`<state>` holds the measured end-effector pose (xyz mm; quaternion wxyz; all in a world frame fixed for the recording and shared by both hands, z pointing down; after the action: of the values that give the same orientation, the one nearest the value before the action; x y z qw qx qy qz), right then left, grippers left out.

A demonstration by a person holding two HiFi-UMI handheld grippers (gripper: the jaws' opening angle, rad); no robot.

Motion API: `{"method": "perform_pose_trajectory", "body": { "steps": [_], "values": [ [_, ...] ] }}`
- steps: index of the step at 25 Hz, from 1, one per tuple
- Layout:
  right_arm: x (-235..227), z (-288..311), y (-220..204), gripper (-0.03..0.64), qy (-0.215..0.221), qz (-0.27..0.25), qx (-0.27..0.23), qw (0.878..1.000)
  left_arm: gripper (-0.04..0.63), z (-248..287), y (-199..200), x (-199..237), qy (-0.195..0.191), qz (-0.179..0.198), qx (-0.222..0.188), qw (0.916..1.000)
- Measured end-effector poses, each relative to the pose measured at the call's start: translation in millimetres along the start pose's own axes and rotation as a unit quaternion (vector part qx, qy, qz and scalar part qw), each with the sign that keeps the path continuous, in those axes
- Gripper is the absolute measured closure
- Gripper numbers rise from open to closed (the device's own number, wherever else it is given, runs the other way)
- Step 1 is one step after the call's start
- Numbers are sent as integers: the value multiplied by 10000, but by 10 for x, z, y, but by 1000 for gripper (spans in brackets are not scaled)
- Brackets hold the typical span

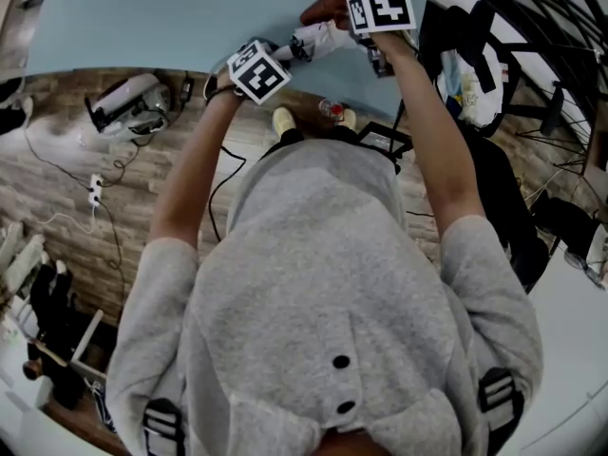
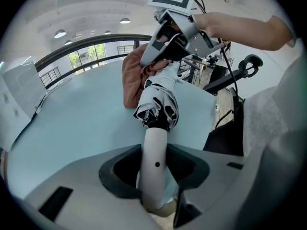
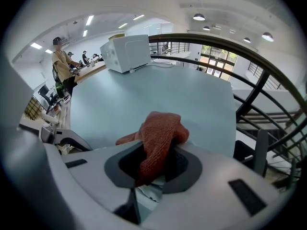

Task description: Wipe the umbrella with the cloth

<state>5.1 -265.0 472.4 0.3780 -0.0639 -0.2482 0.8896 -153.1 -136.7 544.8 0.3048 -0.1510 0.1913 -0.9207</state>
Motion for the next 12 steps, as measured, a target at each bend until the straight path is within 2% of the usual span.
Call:
{"method": "perform_pose_trajectory", "body": {
  "steps": [12],
  "values": [
    [-274, -78, -59, 536, -259, -44, -27, 9997, 425, 28, 10, -22, -35, -13, 30, 10000]
  ]
}}
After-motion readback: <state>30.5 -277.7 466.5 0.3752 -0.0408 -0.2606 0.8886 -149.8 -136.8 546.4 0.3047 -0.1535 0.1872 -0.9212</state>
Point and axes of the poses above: the fingertips, and each gripper's own axes: z forward along the fingers, x to its left, y out of its top, the point moved 7 cm from there along -z, backward along the fingers, and after that the axes turned 15 degrees about -z, right-handed, at the moved point
